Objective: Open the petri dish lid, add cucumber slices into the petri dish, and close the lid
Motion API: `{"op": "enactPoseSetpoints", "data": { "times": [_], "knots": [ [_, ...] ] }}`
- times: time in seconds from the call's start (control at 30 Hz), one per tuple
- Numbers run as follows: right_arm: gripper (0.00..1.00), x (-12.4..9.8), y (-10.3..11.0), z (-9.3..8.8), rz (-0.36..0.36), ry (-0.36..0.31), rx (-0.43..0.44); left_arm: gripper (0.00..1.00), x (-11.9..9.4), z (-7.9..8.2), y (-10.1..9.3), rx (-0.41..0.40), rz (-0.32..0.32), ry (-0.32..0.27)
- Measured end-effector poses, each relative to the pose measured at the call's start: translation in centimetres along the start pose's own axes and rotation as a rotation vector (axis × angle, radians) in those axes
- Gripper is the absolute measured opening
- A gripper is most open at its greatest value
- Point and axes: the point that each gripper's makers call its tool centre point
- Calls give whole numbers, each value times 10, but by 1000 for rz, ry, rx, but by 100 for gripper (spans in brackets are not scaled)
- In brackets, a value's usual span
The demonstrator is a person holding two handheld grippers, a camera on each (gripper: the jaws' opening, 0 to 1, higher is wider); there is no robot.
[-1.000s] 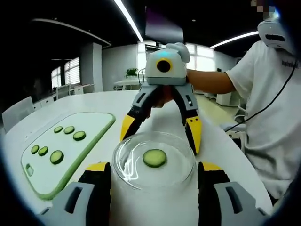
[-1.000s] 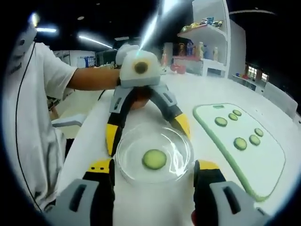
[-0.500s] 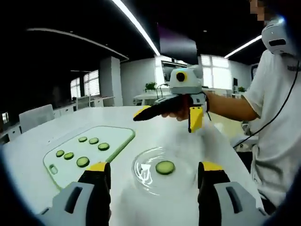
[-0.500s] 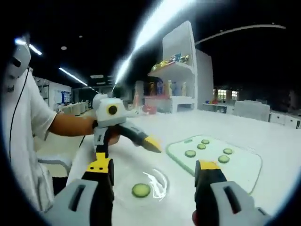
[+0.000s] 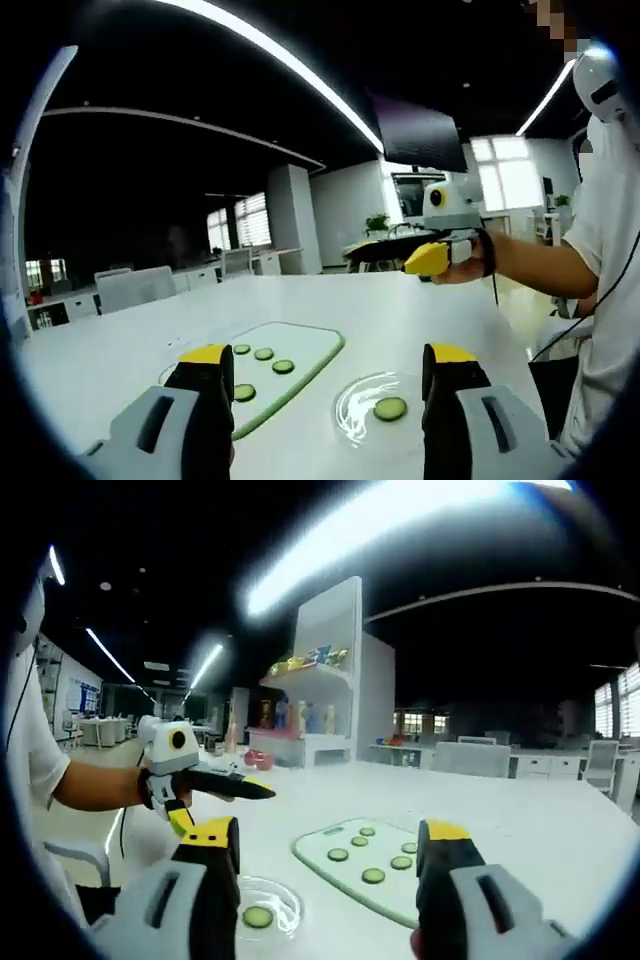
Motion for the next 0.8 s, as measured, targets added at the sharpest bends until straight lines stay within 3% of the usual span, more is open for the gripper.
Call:
{"op": "enactPoseSetpoints", "data": {
  "times": [0.23,0.4,0.8],
  "knots": [
    [71,-31,-30,17,-123,-38,-8,76,-19,23,23,59,137,-31],
    [71,-59,-51,26,-205,-39,-30,77,-35,33,32,56,186,-47],
    [71,-119,-75,41,-337,-32,-84,77,-86,53,68,106,368,-80]
  ]
}}
Point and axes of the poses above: the point that each gripper's makers call its tool centre point, and the gripper's own axes: x roughly forward along the fingers, y roughly to its left, z roughly out of its top, and after that the axes turned 5 degrees about z, right-handed
